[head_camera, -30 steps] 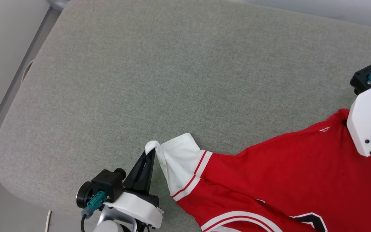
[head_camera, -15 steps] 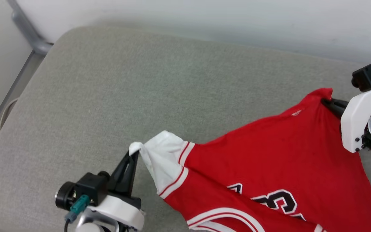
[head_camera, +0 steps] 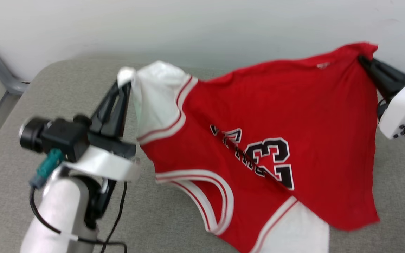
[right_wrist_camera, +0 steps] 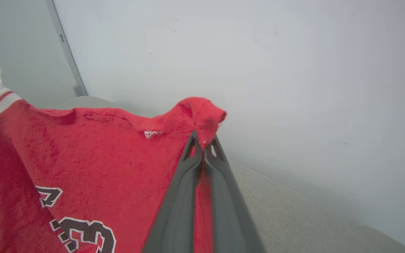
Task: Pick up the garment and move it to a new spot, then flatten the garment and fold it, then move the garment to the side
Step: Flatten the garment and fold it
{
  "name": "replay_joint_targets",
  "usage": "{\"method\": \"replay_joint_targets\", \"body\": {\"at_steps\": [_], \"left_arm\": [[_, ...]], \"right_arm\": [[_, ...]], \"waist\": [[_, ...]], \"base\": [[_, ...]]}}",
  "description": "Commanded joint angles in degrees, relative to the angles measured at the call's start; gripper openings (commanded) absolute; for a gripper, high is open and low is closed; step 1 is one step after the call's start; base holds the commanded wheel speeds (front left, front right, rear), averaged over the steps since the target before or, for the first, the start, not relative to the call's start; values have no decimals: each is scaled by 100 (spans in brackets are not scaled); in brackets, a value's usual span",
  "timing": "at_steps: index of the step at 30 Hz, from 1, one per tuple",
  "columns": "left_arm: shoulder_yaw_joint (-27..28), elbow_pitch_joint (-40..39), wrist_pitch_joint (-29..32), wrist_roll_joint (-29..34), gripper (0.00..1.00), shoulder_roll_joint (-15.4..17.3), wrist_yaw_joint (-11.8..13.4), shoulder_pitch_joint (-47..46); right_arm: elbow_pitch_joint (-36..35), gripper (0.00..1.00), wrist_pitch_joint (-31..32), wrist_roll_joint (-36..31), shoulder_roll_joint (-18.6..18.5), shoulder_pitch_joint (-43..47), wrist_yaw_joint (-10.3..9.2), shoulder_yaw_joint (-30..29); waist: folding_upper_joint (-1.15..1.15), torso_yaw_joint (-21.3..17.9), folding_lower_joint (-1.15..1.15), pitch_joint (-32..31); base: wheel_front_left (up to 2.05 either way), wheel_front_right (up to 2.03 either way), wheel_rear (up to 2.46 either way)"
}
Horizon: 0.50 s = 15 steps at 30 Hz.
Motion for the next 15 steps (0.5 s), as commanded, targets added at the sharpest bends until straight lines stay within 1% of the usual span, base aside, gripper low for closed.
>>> {"method": "replay_joint_targets", "body": {"at_steps": [1, 2, 4, 5, 9, 15], "left_arm": [[5, -68, 78, 38, 0, 28, -31, -354], [5, -68, 78, 38, 0, 28, -31, -354], [-44, -108, 205, 88, 0, 63, -81, -914], [-44, -108, 205, 88, 0, 63, -81, -914], [-61, -29, 309, 60, 0, 34, -147, -1762], [-58, 259, 372, 13, 0, 37, -241, -3087]], "right_arm": [[-132, 0, -32, -113, 120, -65, -6, -203], [-132, 0, -32, -113, 120, -65, -6, -203], [-357, 0, 26, -289, 262, -190, -6, -525], [-357, 0, 26, -289, 262, -190, -6, -525], [-638, 0, 164, -534, 407, -431, -6, -906], [-933, 0, 437, -870, 554, -1235, -6, -1337]], "waist": [[0, -81, 1, 40], [0, -81, 1, 40], [0, -138, 1, 163], [0, -138, 1, 163], [0, -178, 1, 439], [0, -209, 1, 1119]], "base": [[0, 0, 0], [0, 0, 0], [0, 0, 0], [0, 0, 0], [0, 0, 0], [0, 0, 0]]}}
